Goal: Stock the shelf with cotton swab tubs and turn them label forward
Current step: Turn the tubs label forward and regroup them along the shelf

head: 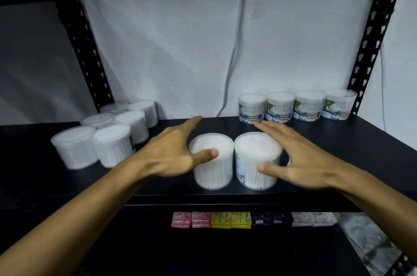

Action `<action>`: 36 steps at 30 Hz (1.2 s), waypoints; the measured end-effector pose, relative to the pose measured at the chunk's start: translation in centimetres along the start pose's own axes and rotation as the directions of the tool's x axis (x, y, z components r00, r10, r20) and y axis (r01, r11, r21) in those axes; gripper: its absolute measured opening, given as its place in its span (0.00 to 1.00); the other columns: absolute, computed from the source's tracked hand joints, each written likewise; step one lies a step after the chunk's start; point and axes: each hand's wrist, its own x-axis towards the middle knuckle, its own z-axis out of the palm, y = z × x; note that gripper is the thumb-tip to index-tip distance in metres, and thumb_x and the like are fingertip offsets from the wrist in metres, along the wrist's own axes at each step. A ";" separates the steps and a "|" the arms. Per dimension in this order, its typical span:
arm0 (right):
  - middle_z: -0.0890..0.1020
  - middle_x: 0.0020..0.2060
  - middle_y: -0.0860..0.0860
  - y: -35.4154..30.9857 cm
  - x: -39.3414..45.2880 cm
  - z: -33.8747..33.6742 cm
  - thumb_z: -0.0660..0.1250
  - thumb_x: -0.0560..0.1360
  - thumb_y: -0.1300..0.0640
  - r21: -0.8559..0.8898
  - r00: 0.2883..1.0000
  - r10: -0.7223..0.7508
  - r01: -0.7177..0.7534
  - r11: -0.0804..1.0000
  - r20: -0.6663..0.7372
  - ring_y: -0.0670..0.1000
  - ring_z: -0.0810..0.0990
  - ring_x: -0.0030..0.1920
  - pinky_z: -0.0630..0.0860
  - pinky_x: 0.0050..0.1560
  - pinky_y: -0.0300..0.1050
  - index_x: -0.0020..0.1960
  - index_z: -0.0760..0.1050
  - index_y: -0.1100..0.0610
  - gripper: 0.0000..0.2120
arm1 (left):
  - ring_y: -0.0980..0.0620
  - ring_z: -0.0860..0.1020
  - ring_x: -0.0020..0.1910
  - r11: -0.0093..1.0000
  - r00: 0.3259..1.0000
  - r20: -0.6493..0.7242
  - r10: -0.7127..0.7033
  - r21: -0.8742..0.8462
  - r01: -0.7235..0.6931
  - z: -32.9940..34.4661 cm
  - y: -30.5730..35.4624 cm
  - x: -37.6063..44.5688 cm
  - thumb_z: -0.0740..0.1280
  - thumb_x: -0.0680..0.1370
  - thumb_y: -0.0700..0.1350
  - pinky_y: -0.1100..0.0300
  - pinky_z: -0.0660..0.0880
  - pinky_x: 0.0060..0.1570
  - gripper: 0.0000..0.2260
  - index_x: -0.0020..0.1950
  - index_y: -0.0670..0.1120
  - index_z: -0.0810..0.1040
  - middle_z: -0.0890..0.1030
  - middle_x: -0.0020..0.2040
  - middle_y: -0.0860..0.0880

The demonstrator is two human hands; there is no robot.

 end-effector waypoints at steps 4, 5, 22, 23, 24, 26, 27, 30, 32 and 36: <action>0.59 0.73 0.49 -1.8 1.6 0.2 0.58 0.67 0.27 -0.136 0.984 0.179 -0.180 0.974 -0.014 0.50 0.56 0.74 0.58 0.72 0.50 0.77 0.52 0.47 0.45 | 0.44 0.73 0.66 0.965 0.982 -0.001 -0.190 0.185 0.187 0.2 2.7 1.3 0.58 0.61 0.80 0.48 0.72 0.62 0.53 0.78 0.52 0.51 0.72 0.70 0.47; 0.60 0.72 0.50 -2.0 1.9 0.2 0.58 0.66 0.27 -0.162 0.978 0.209 -0.206 0.965 0.000 0.51 0.58 0.73 0.60 0.71 0.50 0.77 0.52 0.48 0.46 | 0.44 0.74 0.64 0.959 0.979 0.001 -0.202 0.202 0.198 0.2 3.0 1.6 0.60 0.61 0.80 0.48 0.73 0.60 0.53 0.77 0.50 0.53 0.74 0.68 0.46; 0.56 0.76 0.40 -0.7 3.1 -1.2 0.66 0.61 0.37 0.111 0.978 0.016 -0.040 0.993 0.207 0.39 0.53 0.74 0.53 0.75 0.50 0.75 0.51 0.36 0.46 | 0.51 0.66 0.72 0.994 0.964 0.267 -0.008 -0.099 0.036 -1.2 0.5 3.6 0.74 0.67 0.64 0.53 0.63 0.71 0.51 0.78 0.60 0.44 0.62 0.76 0.54; 0.55 0.76 0.40 -0.7 3.0 -1.2 0.66 0.61 0.35 0.106 0.983 0.020 -0.040 0.994 0.184 0.40 0.52 0.75 0.52 0.75 0.50 0.75 0.51 0.37 0.46 | 0.51 0.67 0.71 0.995 0.977 0.214 -0.025 -0.086 0.045 -1.0 0.5 3.5 0.72 0.65 0.68 0.53 0.64 0.70 0.50 0.78 0.60 0.45 0.63 0.76 0.53; 0.54 0.76 0.41 -0.7 2.9 -1.0 0.67 0.63 0.34 0.087 0.988 0.031 -0.045 0.995 0.150 0.41 0.52 0.75 0.51 0.75 0.49 0.75 0.51 0.38 0.45 | 0.50 0.69 0.70 0.997 0.987 0.154 -0.048 -0.047 0.056 -0.7 0.6 3.3 0.69 0.64 0.72 0.52 0.66 0.68 0.50 0.78 0.59 0.47 0.66 0.75 0.53; 0.56 0.75 0.44 -0.9 2.7 -0.8 0.67 0.67 0.33 -0.009 0.994 0.074 -0.074 0.997 0.079 0.45 0.54 0.74 0.52 0.74 0.46 0.76 0.51 0.41 0.43 | 0.48 0.71 0.67 0.993 0.994 0.046 -0.095 0.073 0.092 -0.3 1.1 3.1 0.64 0.62 0.78 0.49 0.70 0.65 0.52 0.78 0.55 0.51 0.70 0.72 0.51; 0.58 0.74 0.46 -1.0 2.7 -0.7 0.65 0.67 0.32 -0.066 0.994 0.099 -0.096 0.993 0.049 0.47 0.56 0.74 0.54 0.73 0.47 0.76 0.51 0.42 0.43 | 0.47 0.72 0.66 0.985 0.993 0.012 -0.118 0.128 0.115 -0.1 1.3 3.0 0.62 0.60 0.80 0.47 0.71 0.63 0.53 0.78 0.54 0.52 0.71 0.71 0.50; 0.63 0.69 0.51 -1.1 2.8 -0.4 0.59 0.63 0.23 -0.161 0.983 0.184 -0.179 0.971 0.017 0.51 0.61 0.71 0.61 0.71 0.51 0.76 0.54 0.42 0.47 | 0.45 0.73 0.65 0.968 0.986 -0.008 -0.166 0.189 0.165 0.2 1.9 3.0 0.61 0.58 0.81 0.46 0.73 0.61 0.55 0.77 0.52 0.55 0.73 0.69 0.50; 0.66 0.68 0.54 -1.2 2.9 -0.2 0.58 0.61 0.22 -0.182 0.976 0.216 -0.209 0.961 0.020 0.54 0.63 0.70 0.62 0.69 0.50 0.75 0.56 0.43 0.48 | 0.45 0.74 0.64 0.966 0.985 -0.012 -0.175 0.190 0.174 0.4 2.3 2.9 0.64 0.58 0.79 0.47 0.74 0.59 0.54 0.76 0.51 0.57 0.75 0.67 0.50; 0.68 0.69 0.54 -1.4 2.8 -0.3 0.65 0.65 0.29 -0.145 0.975 0.222 -0.219 0.965 0.002 0.54 0.65 0.70 0.62 0.69 0.48 0.75 0.58 0.42 0.42 | 0.46 0.76 0.60 0.978 0.983 -0.016 -0.184 0.092 0.185 0.4 2.3 3.2 0.71 0.55 0.75 0.50 0.75 0.56 0.54 0.74 0.49 0.61 0.78 0.63 0.50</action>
